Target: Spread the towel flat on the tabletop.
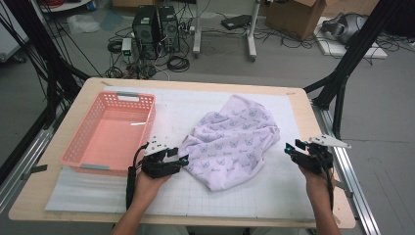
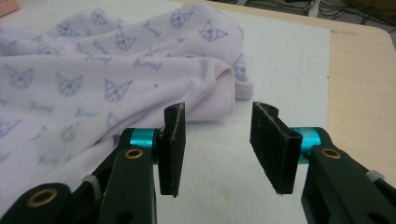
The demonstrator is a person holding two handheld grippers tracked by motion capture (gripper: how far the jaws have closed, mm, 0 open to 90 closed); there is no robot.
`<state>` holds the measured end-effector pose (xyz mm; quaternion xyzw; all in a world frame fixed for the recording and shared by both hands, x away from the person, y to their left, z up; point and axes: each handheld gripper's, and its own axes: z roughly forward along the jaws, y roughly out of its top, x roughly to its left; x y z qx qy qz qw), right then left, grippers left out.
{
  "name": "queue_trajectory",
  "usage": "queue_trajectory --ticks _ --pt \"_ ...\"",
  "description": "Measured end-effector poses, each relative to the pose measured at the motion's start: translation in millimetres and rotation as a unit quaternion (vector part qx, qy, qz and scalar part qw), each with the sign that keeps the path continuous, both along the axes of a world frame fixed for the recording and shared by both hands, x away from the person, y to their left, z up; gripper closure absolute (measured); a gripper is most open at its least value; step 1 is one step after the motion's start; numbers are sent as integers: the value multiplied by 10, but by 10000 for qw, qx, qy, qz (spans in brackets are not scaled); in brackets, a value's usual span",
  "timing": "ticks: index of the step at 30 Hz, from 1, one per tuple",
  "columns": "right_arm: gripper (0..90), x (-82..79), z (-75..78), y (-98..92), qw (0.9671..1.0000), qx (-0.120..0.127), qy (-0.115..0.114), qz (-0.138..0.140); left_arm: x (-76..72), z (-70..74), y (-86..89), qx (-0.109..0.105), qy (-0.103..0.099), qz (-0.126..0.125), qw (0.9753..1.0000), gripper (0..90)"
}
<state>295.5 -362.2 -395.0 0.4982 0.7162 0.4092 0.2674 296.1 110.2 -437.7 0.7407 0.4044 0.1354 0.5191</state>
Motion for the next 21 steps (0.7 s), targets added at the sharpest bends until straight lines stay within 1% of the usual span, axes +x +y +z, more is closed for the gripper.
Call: queue_trajectory --ticks 3,5,6,8,10,11,12,13,14,16,18,19,20,21 --pt "540 -159 39 -62 9999 78 -81 36 -66 6 18 -86 -5 -41 10000 470" --pt "555 -255 60 -90 9998 96 -154 67 -122 -1 38 -189 -13 -42 9998 479" --pt "589 -297 63 -99 9998 96 -152 100 -146 -6 45 -212 -11 -41 9998 487" --pt "666 -355 38 -101 9997 66 -81 243 -164 -11 49 -170 -9 -74 9998 505" --pt "715 -372 -60 -86 9993 95 17 373 -161 -20 52 -185 3 -38 9998 517" --pt "723 -361 -141 -66 9988 164 112 438 -158 -27 47 -176 21 -36 9998 519" --pt "733 -335 -232 -39 9983 131 247 512 -153 -35 42 -162 24 -37 9999 529" --pt "735 -301 -312 0 9974 112 429 572 -150 -40 40 -141 29 -37 9999 532" --pt "735 -253 -372 41 9962 60 559 664 -145 -50 32 -163 49 -37 9998 532" --pt "707 -161 -426 126 9948 127 644 785 -136 -68 28 -116 92 -46 9999 532" --pt "602 -71 -421 213 9944 221 610 834 -126 -86 23 -115 117 -60 9998 532" --pt "572 -10 -417 252 9943 289 590 843 -123 -93 19 -111 125 -52 9998 532" --pt "548 52 -420 297 9932 383 638 894 -120 -101 14 -118 144 -48 9998 532" --pt "542 111 -434 357 9917 481 709 959 -118 -105 11 -109 166 -75 9998 531"
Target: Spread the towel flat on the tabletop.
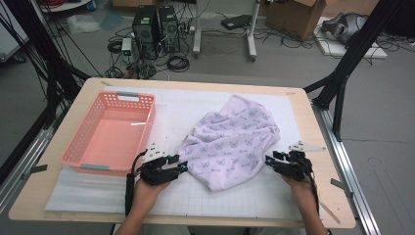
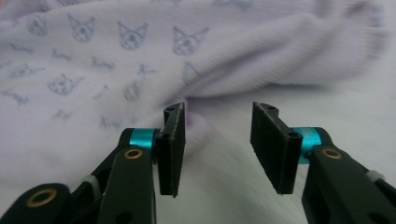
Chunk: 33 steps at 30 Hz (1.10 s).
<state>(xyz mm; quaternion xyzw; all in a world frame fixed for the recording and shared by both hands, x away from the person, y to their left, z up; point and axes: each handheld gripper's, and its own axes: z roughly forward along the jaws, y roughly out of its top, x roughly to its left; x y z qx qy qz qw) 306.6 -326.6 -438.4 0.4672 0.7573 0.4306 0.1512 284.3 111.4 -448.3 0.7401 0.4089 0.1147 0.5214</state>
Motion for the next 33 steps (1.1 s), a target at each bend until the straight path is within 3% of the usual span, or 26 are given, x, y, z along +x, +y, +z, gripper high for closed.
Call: queue_trajectory --ticks 2,3,4,6,8,11,13,19,23,25,29,33 --pt "555 91 -65 133 9997 -89 183 163 -2 -7 -10 20 16 -18 10000 529" --pt "600 115 -102 193 9991 -208 263 268 -3 -9 -11 45 15 -31 10000 529" --pt "670 114 -120 228 9989 -171 264 350 -5 -11 -12 48 24 -38 10000 529" --pt "825 66 -92 241 9984 -246 228 453 -5 -16 -10 40 31 -35 10000 529" --pt "848 4 -52 187 9978 -246 284 538 -2 -22 -9 40 43 -38 10000 529" --pt "849 -193 32 39 9984 -381 105 397 -14 -13 -10 26 18 -14 10000 532" --pt "845 -355 85 -107 9986 -518 45 101 -18 -9 -9 22 25 -8 10000 532" --pt "835 -857 136 -487 9944 -844 155 -609 -21 -3 -55 42 13 -74 10000 529" --pt "783 -1111 142 -567 9928 -864 502 -658 -12 -4 -65 44 40 -94 9999 514" --pt "676 -1157 163 -571 9932 -845 472 -644 -4 -10 -77 12 105 -111 9999 494" --pt "618 -1088 270 -515 9956 -723 6 -592 0 -18 -128 19 201 -210 9996 463" --pt "602 -885 278 -222 9979 -633 -90 52 4 -26 -170 39 253 -316 9992 458"
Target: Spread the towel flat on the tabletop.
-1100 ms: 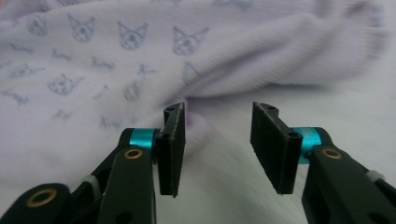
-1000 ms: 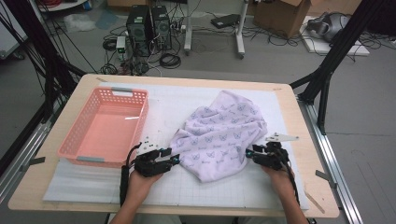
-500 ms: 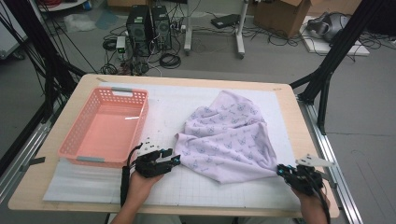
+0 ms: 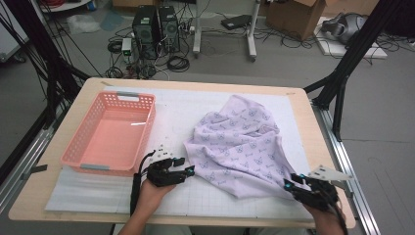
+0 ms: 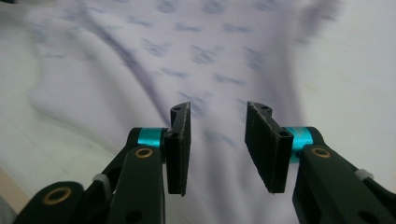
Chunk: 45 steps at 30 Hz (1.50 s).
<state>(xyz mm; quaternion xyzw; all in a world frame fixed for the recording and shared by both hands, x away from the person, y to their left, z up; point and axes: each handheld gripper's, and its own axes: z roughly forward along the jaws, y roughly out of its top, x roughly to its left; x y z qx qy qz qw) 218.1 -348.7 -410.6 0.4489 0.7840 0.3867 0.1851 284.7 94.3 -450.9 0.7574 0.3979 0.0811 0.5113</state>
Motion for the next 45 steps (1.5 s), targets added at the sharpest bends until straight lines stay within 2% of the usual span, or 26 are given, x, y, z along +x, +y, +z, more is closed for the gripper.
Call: queue_trajectory --ticks 2,4,6,9,10,11,12,13,14,16,17,19,20,22,24,26,27,28,29,32,34,35,38,41,43,45 --pt "594 103 -32 179 9995 -35 -34 315 11 -5 -30 39 36 -71 10000 458" --pt "587 209 -79 317 9987 -186 -31 469 34 -5 -85 206 75 -187 9996 468" --pt "576 316 -119 406 9980 -367 -20 519 52 -9 -161 281 121 -277 9991 470" --pt "550 467 -159 493 9982 -298 86 512 88 -14 -300 657 147 -286 9973 472" --pt "542 511 -172 534 9980 -265 136 566 90 -7 -333 751 77 -234 9969 499" --pt "540 549 -185 587 9975 -267 164 637 90 -4 -358 875 15 -207 9959 566" --pt "536 578 -195 648 9968 -288 203 718 81 0 -369 966 -42 -189 9951 683" --pt "533 606 -207 713 9960 -295 228 813 77 5 -364 975 -5 -194 9950 816" --pt "527 630 -216 777 9950 -275 245 925 66 18 -346 965 10 -109 9953 836" --pt "527 661 -232 910 9930 -275 266 1114 32 75 -227 861 -98 105 9962 845" --pt "534 668 -239 976 9912 -237 299 1270 21 114 -147 714 -114 201 9972 844" --pt "537 671 -259 1121 9868 -232 347 1563 17 204 -2 573 -191 335 9976 844" --pt "542 678 -273 1188 9855 -267 334 1644 17 204 -2 573 -191 335 9976 844" --pt "567 721 -304 1290 9846 -310 355 1683 63 278 107 488 -243 494 9973 844" --pt "675 775 -323 1344 9852 -357 256 1658 132 298 99 457 -266 575 9969 844" --pt "854 828 -322 1338 9851 -321 296 1665 212 308 29 461 -272 601 9968 843" --pt "861 860 -319 1318 9844 -297 316 1704 248 311 -27 465 -283 599 9967 844" --pt "864 890 -315 1288 9849 -280 319 1681 281 315 -86 458 -298 574 9969 843" --pt "866 912 -305 1251 9869 -261 230 1578 311 319 -145 470 -321 552 9969 842" --pt "866 981 -245 1071 9945 -280 -41 1008 398 304 -314 330 -367 566 9972 815" --pt "865 1051 -228 929 9971 -449 -223 579 443 280 -413 256 -290 617 9973 681" --pt "865 1084 -227 858 9976 -515 -278 373 454 268 -452 194 -249 638 9975 603" --pt "864 1158 -235 700 9972 -669 -327 -91 451 255 -496 104 -226 616 9978 512" --pt "860 1192 -257 623 9933 -979 -413 -460 411 266 -507 108 -261 479 9985 511" --pt "822 1200 -273 592 9951 -775 -277 -554 340 286 -484 139 -203 155 9996 534" --pt "705 1159 -252 581 9953 -719 -345 -554 252 272 -491 79 -271 -66 9996 596"
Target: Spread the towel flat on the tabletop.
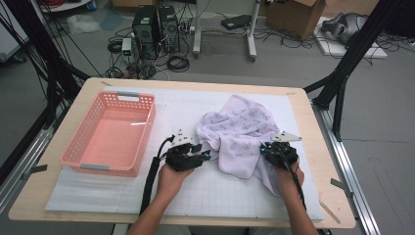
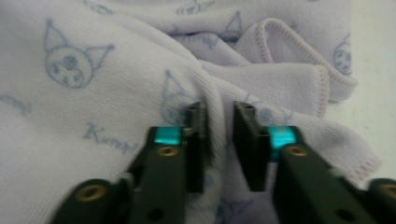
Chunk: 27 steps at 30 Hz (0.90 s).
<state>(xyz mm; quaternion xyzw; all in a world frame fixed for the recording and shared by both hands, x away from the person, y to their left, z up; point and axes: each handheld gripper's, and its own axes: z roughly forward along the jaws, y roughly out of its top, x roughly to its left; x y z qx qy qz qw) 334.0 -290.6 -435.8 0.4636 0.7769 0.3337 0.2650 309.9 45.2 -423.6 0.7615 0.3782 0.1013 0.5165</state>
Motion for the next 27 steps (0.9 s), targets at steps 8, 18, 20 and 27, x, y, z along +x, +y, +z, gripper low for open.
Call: queue_trajectory --ticks 8,18,20,27 --pt "640 -436 202 -339 9981 502 -367 -2 -152 -242 -211 325 353 -701 9964 662" --pt "636 -815 220 -798 9953 774 -435 -391 -141 -278 -625 937 217 -736 9926 725" --pt "628 -823 187 -829 9952 807 -368 -420 -146 -259 -597 967 323 -747 9920 834" --pt "579 -818 94 -785 9966 770 199 -192 -387 -171 -29 642 582 -637 9942 844"
